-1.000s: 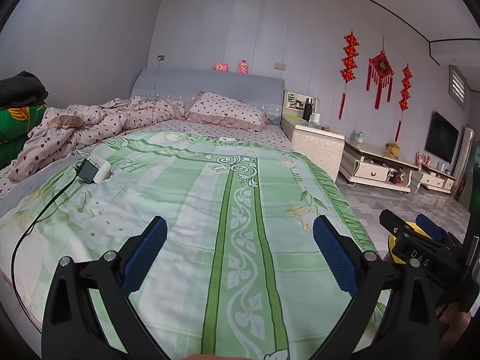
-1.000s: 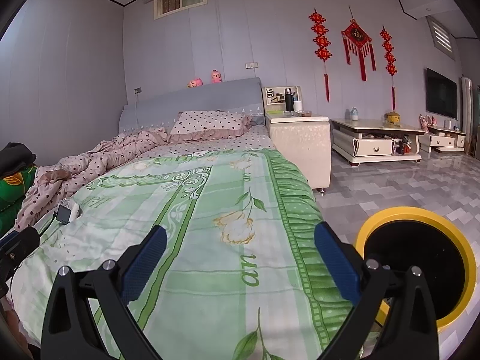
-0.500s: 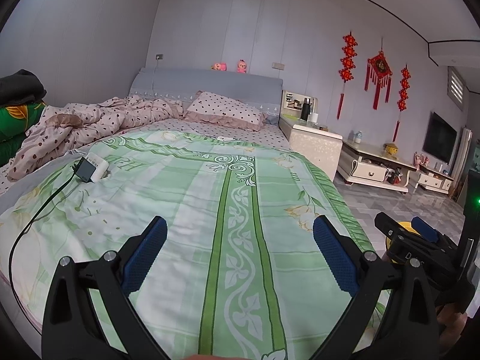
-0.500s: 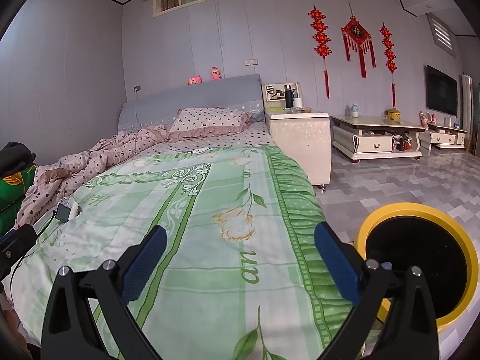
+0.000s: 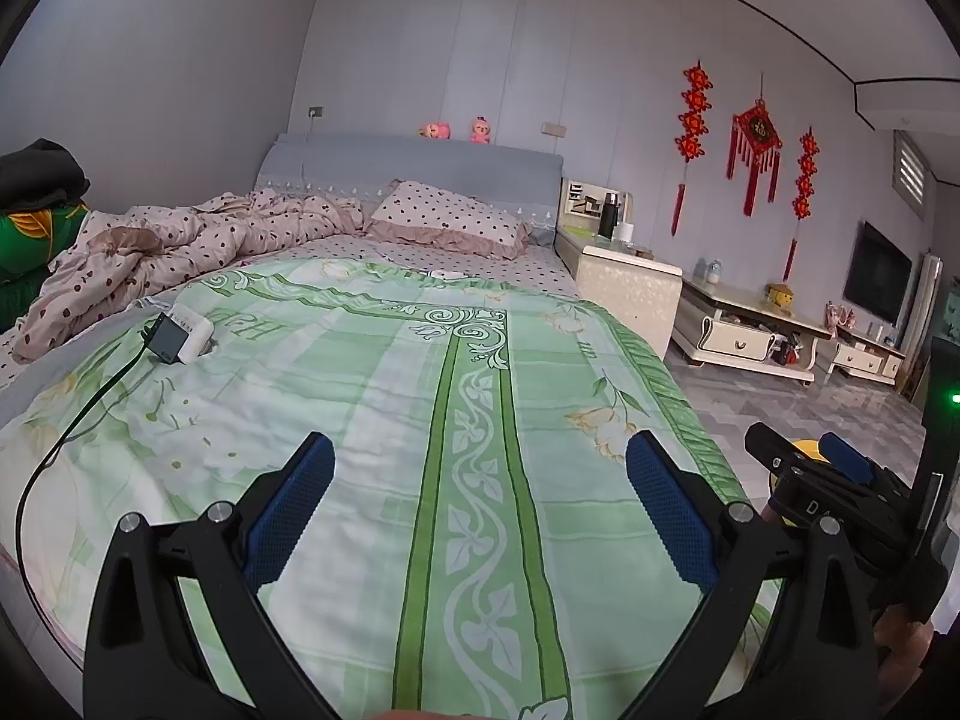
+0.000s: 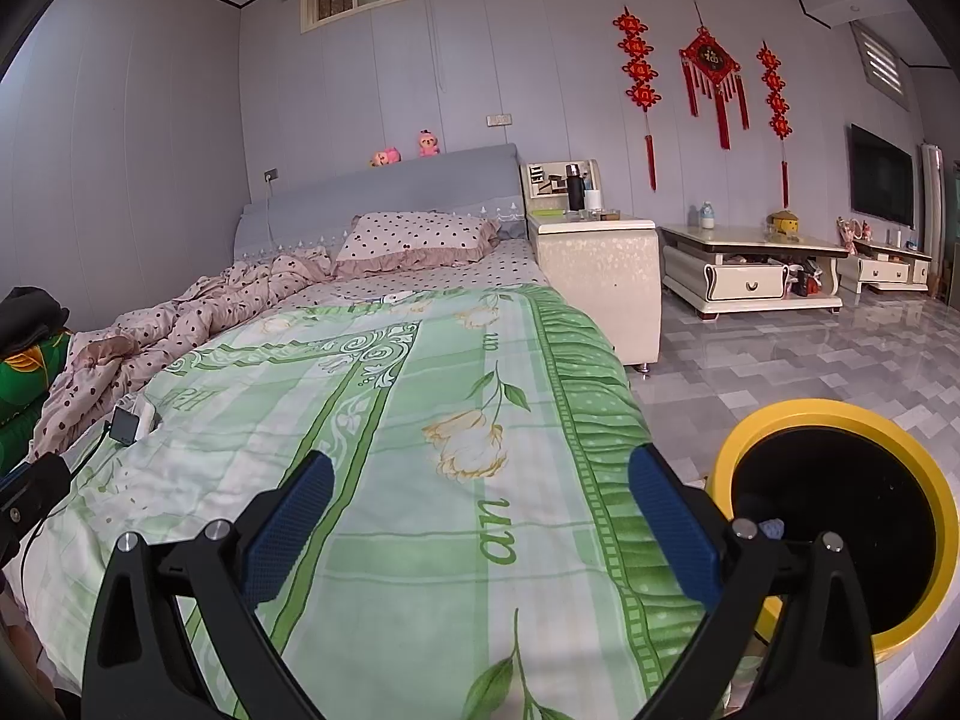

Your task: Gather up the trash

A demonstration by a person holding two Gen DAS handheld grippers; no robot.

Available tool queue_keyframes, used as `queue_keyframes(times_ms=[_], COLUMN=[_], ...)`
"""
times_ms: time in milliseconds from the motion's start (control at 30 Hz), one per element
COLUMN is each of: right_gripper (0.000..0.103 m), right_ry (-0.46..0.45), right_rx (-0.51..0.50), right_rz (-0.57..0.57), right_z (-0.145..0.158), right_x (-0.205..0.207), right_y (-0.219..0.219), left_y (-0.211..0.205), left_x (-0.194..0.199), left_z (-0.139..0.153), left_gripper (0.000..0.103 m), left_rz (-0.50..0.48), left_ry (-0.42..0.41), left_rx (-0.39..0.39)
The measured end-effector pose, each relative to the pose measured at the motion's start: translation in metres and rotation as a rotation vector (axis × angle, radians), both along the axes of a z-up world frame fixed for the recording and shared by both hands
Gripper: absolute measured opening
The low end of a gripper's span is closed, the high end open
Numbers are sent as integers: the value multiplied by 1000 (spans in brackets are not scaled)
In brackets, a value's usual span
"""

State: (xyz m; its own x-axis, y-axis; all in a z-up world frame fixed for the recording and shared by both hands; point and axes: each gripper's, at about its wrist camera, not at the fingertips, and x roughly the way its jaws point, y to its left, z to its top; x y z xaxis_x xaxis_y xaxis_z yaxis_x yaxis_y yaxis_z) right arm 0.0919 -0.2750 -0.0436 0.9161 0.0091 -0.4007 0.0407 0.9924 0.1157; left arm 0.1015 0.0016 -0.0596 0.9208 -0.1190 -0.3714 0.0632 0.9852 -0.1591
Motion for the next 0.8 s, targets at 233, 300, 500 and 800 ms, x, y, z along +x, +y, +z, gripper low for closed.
queue_keyframes(times_ms=[233,300,500,800], right_gripper=[95,95,95,95], right_ry=[2,2,3,3], right_rx=[3,3,3,4], right_rz=[-1,0,-1,-2], right_z=[-1,-1,-1,-2], right_x=[0,0,0,0], right_y=[-1,-1,-1,-2], left_y=[0,0,-1,0], left_x=[0,0,0,1], left_z=[0,0,-1,0], left_gripper=[94,94,94,94], left_rz=[-1,0,-2,-2], left_ry=[2,1,3,3], left_rx=[0,2,2,2])
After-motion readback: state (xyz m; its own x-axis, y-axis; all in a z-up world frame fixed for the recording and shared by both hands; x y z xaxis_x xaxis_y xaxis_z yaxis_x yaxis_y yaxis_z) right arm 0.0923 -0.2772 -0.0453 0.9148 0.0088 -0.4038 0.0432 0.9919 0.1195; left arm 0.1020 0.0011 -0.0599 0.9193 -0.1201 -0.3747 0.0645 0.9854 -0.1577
